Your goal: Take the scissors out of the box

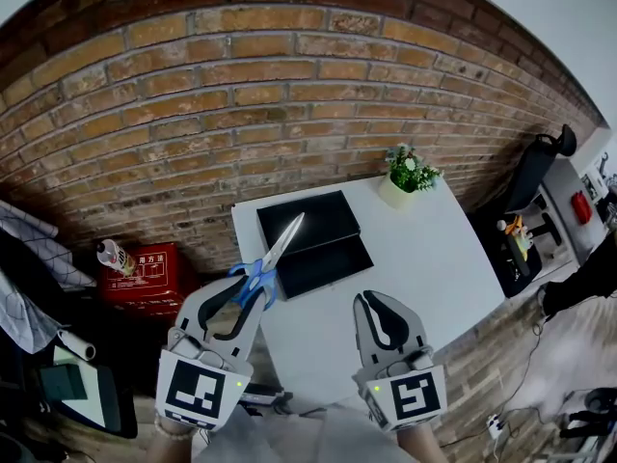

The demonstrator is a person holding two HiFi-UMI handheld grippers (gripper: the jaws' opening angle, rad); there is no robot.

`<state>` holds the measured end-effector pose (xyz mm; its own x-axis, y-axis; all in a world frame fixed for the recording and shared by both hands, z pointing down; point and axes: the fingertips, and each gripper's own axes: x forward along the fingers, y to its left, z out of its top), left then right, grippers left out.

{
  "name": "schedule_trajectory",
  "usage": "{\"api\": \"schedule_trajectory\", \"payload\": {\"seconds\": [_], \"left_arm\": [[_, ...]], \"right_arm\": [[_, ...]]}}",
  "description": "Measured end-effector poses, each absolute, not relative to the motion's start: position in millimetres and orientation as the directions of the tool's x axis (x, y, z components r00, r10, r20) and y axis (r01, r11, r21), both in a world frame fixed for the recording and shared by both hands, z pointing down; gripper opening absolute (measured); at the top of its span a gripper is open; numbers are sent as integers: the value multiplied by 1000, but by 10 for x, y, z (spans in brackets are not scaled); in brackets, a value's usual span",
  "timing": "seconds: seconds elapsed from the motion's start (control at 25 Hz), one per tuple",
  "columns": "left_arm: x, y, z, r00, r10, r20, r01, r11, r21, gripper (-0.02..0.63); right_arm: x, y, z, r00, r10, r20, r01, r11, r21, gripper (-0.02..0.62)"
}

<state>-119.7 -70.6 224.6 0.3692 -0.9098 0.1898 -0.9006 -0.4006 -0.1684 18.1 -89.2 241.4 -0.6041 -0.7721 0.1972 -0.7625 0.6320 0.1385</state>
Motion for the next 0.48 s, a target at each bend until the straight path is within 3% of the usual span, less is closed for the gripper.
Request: {"api": "schedule_trajectory", "payload": {"seconds": [0.48], "left_arm": [[-1159,-660,2249,366,-911,191,-906,-396,-150,91]], "right_arm": [[222,-906,2346,-597,-786,158,-772,617,154,57]]}}
